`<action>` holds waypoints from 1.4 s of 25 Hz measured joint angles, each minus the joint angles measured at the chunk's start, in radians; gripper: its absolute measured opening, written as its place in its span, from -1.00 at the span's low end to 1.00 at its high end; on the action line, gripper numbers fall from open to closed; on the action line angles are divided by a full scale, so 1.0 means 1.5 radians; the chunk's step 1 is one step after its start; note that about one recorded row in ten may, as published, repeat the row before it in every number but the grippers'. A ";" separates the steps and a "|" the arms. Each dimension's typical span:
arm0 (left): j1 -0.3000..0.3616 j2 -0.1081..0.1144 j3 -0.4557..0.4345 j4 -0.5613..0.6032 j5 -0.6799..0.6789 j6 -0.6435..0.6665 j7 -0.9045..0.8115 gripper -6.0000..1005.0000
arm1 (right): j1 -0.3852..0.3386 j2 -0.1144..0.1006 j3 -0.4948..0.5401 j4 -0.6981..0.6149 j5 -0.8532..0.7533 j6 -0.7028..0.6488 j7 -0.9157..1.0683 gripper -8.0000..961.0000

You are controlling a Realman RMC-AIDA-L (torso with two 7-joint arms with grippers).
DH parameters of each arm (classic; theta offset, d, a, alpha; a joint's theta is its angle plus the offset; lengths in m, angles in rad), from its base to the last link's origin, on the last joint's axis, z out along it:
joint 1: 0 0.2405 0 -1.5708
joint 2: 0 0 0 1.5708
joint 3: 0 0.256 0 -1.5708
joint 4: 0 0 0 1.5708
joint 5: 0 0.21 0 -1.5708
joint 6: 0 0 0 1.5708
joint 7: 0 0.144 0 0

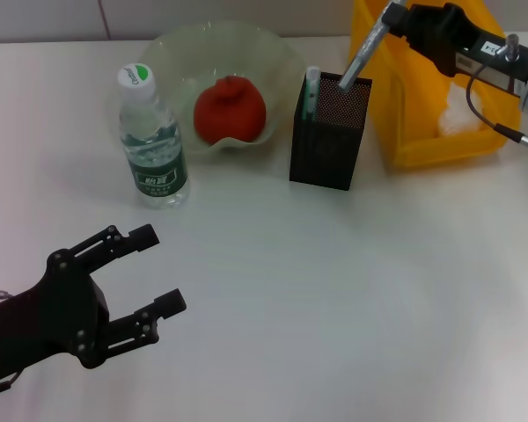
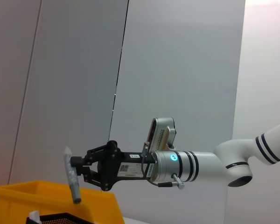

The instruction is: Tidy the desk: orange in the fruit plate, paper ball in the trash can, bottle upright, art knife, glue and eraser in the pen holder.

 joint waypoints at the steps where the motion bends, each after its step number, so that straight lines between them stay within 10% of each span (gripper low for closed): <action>1: 0.000 0.000 0.000 0.000 0.000 0.000 0.000 0.60 | 0.000 0.000 -0.001 0.000 0.001 0.001 0.000 -0.73; 12: -0.002 0.000 -0.001 -0.005 0.000 0.001 0.000 0.60 | 0.005 0.003 -0.007 -0.001 0.002 0.024 -0.045 -0.73; 35: -0.003 0.000 0.000 -0.006 0.000 0.002 -0.005 0.60 | 0.002 0.023 -0.060 -0.026 -0.006 -0.028 -0.581 -0.66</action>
